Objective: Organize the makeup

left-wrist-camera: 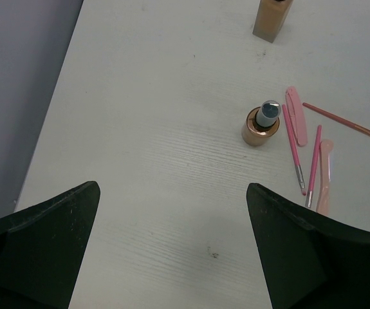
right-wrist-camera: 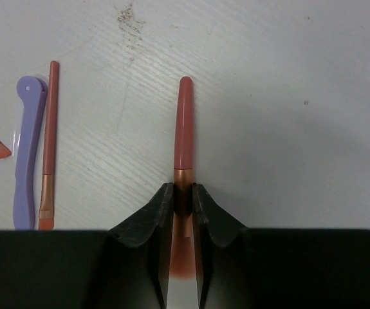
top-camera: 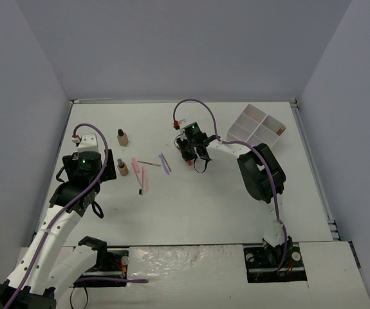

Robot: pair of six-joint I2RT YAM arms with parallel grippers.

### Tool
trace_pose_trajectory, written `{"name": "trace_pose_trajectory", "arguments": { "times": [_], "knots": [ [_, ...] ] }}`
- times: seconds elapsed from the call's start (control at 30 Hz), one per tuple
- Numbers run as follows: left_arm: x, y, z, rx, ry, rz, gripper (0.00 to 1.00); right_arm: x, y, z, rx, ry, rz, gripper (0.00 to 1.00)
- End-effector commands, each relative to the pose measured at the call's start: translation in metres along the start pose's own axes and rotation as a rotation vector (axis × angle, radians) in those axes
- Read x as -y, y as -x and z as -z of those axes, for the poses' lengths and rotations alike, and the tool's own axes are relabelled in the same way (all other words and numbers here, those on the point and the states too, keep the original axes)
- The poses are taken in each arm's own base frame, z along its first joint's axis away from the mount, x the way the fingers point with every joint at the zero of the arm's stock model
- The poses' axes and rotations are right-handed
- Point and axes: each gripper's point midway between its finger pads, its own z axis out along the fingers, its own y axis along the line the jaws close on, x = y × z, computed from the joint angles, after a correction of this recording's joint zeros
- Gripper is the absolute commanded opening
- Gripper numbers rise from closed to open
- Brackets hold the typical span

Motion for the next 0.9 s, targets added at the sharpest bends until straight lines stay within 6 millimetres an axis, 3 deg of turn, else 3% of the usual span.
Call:
{"name": "trace_pose_trajectory", "arguments": {
  "times": [0.0,0.2,0.47,0.67,0.87],
  "knots": [
    [0.001,0.017,0.000,0.047,-0.002,0.019,0.97,0.005,0.006,0.016,0.026,-0.041,0.029,0.08],
    [0.001,0.018,0.001,0.054,-0.005,0.022,0.97,0.006,0.002,0.028,0.025,-0.041,0.050,0.00],
    [0.010,0.019,0.001,0.057,-0.060,0.012,0.97,-0.007,-0.020,0.046,-0.044,0.054,0.283,0.01],
    [0.030,0.020,0.000,0.059,-0.168,-0.022,0.97,-0.030,-0.048,0.066,-0.104,0.174,0.383,0.12],
    [0.063,0.018,0.005,0.046,-0.357,-0.069,0.97,-0.045,-0.074,0.088,-0.137,0.233,0.432,0.36]
  ]
}}
